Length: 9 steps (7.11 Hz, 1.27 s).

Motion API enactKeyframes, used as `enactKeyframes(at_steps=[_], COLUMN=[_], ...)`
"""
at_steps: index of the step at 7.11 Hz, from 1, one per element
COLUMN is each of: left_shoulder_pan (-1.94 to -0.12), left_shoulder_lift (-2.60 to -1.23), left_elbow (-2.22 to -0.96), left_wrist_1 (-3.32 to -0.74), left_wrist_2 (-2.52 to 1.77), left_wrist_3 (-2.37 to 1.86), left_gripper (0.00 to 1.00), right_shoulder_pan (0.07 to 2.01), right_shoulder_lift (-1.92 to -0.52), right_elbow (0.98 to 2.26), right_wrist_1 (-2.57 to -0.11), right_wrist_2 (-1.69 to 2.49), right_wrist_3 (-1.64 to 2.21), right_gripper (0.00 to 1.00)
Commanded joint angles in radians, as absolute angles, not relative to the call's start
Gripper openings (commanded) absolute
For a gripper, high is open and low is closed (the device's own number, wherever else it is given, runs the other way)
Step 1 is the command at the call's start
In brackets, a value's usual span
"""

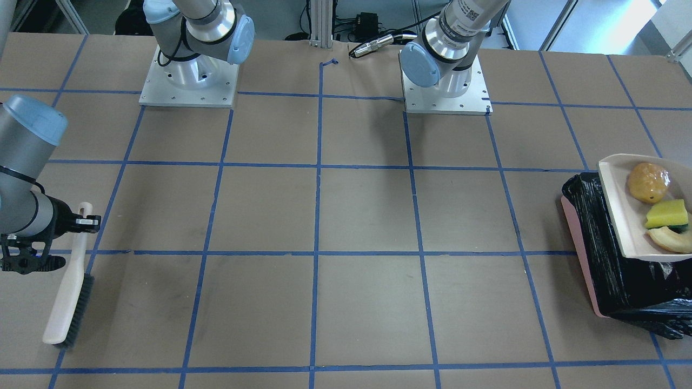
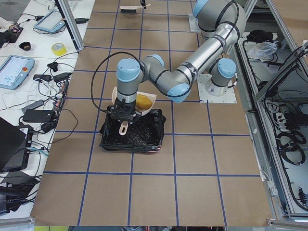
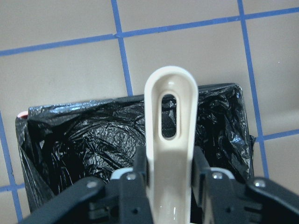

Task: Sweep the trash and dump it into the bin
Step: 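Tip the dustpan into the bin while the right gripper releases the brush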

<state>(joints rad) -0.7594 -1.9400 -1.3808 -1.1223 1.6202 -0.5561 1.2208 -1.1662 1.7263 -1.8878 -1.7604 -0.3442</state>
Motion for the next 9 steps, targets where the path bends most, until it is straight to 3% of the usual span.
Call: enactKeyframes(at_steps=[1, 2, 3, 4, 5, 9], left_shoulder_pan=[-0.736, -0.729, -0.709, -0.707, -0.707, -0.707], left_shoulder_lift=[-2.014, -2.032, -2.048, -2.058, -2.074, -2.083], left_elbow=[-1.349, -1.338, -1.336, -1.335, -1.333, -1.331], left_wrist_1=[-0.952, -0.942, -0.936, -0.835, -0.746, -0.689], left_wrist_2=[1.611, 1.592, 1.512, 1.476, 1.47, 1.199], left_wrist_3=[-0.403, -0.331, -0.307, -0.292, -0.253, -0.229], left_gripper=[0.0, 0.0, 0.0, 0.0, 0.0, 0.0], right_shoulder_pan=[1.221, 1.221, 1.221, 1.221, 1.221, 1.223], right_shoulder_lift=[-1.161, -1.161, -1.163, -1.158, -1.157, -1.172], right_elbow=[1.736, 1.735, 1.735, 1.736, 1.736, 1.723], right_wrist_1=[-1.894, -1.894, -1.896, -1.914, -1.917, -1.917], right_wrist_2=[-1.759, -1.761, -1.761, -1.761, -1.761, -1.761], right_wrist_3=[-0.348, -0.345, -0.344, -0.347, -0.347, -0.348], right_gripper=[0.0, 0.04, 0.31, 0.83, 0.97, 1.0])
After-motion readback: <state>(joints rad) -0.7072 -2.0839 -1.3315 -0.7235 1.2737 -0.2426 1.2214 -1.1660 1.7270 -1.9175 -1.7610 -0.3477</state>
